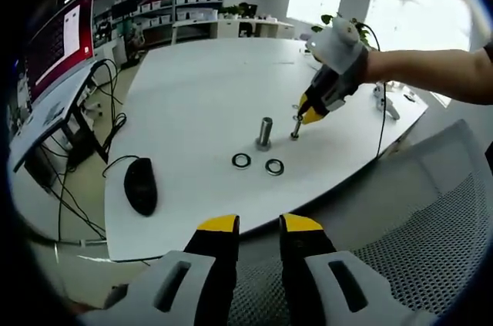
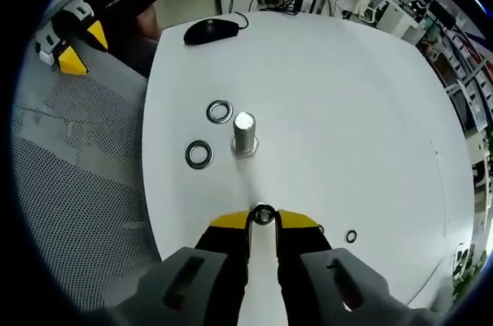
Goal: Place the washer onto the threaded stud by aligning its center hole with the stud, sliding it down to the base, and recovering from edge contact or off-axis alignment until the washer reaches the visible bottom stop.
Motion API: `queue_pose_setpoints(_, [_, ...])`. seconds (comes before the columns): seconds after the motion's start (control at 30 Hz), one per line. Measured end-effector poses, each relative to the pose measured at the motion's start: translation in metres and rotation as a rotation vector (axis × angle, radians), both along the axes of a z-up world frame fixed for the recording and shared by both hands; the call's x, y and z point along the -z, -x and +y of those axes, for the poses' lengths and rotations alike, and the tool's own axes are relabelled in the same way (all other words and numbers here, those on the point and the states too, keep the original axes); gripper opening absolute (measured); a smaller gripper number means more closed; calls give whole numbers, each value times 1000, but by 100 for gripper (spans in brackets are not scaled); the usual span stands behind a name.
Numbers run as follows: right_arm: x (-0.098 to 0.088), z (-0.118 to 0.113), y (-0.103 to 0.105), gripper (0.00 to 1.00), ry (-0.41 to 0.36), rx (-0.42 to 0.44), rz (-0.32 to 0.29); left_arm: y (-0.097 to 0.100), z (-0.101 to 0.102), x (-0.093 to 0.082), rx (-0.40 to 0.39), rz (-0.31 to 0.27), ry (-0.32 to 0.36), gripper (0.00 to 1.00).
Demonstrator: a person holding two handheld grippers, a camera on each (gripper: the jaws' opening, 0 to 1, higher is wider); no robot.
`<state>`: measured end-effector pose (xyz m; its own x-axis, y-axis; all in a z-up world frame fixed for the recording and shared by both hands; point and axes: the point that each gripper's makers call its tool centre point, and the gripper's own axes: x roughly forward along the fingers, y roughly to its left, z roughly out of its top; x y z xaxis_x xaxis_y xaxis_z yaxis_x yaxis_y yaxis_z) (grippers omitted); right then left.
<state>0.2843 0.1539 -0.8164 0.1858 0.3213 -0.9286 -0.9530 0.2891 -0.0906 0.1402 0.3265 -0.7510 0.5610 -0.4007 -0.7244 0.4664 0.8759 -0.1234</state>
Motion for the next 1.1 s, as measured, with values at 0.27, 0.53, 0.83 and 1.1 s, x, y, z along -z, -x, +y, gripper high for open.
queue_pose_setpoints(0.27, [9,1,1,14,11,-7,13,0,0,0,-7,-1,0,19])
queue_pose_setpoints(0.53, [24,-1,-5,14,27,-14,33,0,-1,0,-8,-2,1,19])
queue_pose_setpoints(0.83, [37,0,-3,14,49,-17,49,-1,-1,-1,-18,-3,6,19])
queue_pose_setpoints(1.1, [40,-1,-2,14,61,-19,53,-1,-1,-1,-18,-2,5,19])
